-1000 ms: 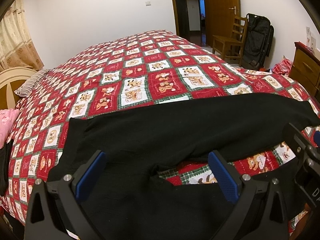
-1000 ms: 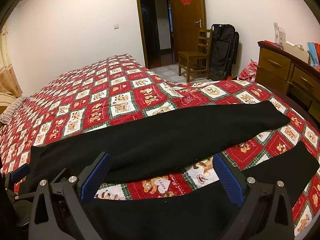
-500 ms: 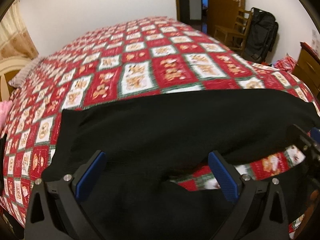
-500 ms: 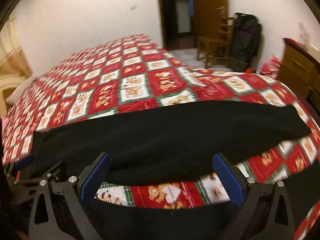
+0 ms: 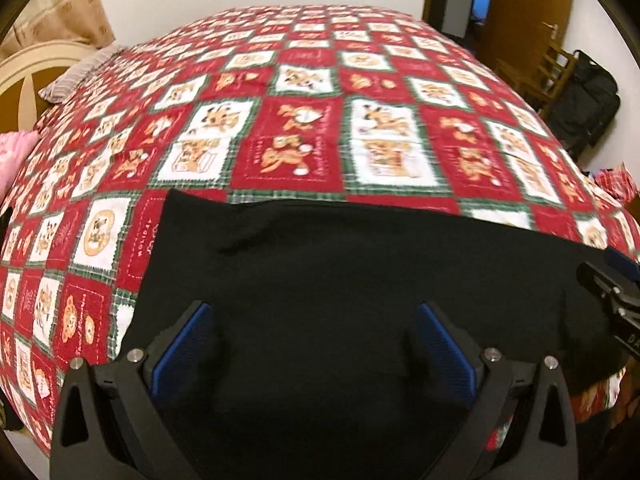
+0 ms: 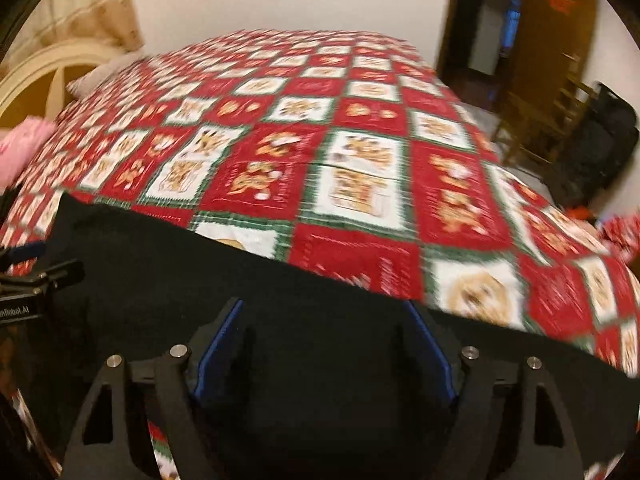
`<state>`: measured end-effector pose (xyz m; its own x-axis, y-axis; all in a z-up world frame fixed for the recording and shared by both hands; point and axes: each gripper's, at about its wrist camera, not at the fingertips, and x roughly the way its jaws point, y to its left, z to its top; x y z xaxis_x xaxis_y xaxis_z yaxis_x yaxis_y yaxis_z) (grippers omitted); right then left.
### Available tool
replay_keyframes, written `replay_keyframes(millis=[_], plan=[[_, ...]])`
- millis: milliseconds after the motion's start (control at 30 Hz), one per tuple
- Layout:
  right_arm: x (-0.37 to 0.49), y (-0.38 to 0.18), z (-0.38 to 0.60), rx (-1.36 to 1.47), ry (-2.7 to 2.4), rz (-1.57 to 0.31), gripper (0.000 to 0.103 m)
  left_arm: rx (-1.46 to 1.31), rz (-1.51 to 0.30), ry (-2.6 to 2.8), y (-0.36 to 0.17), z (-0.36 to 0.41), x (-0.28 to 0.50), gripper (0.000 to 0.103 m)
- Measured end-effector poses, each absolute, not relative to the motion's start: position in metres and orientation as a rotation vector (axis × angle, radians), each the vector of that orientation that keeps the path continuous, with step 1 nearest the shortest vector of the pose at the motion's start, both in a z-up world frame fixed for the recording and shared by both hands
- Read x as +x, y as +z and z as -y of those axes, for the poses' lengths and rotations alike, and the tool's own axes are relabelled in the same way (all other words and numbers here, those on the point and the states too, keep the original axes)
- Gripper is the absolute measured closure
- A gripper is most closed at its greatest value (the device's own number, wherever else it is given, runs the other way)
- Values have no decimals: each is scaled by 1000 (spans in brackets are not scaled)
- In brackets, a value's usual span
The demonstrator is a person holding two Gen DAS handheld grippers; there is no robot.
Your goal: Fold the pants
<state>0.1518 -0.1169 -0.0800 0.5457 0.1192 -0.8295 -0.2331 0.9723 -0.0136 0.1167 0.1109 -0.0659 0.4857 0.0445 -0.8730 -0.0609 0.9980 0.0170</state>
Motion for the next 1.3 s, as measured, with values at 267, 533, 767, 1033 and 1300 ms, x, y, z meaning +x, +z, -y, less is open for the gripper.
replay_keyframes(millis=[267, 533, 767, 1033, 1300], plan=[[162, -98, 110, -156, 289, -993, 38, 35, -1086, 106, -84, -110, 133, 0], [156, -88, 103, -182, 304, -984, 96, 33, -1094, 127, -90, -112, 138, 0], [111, -52, 101, -126, 366, -864, 100, 37, -1083, 132, -83, -113, 132, 0], [60, -63, 93, -158, 392, -852, 100, 37, -1044, 133, -68, -118, 121, 0], [55, -63, 95, -146, 389, -808, 100, -75, -1026, 83, -46, -143, 124, 0]])
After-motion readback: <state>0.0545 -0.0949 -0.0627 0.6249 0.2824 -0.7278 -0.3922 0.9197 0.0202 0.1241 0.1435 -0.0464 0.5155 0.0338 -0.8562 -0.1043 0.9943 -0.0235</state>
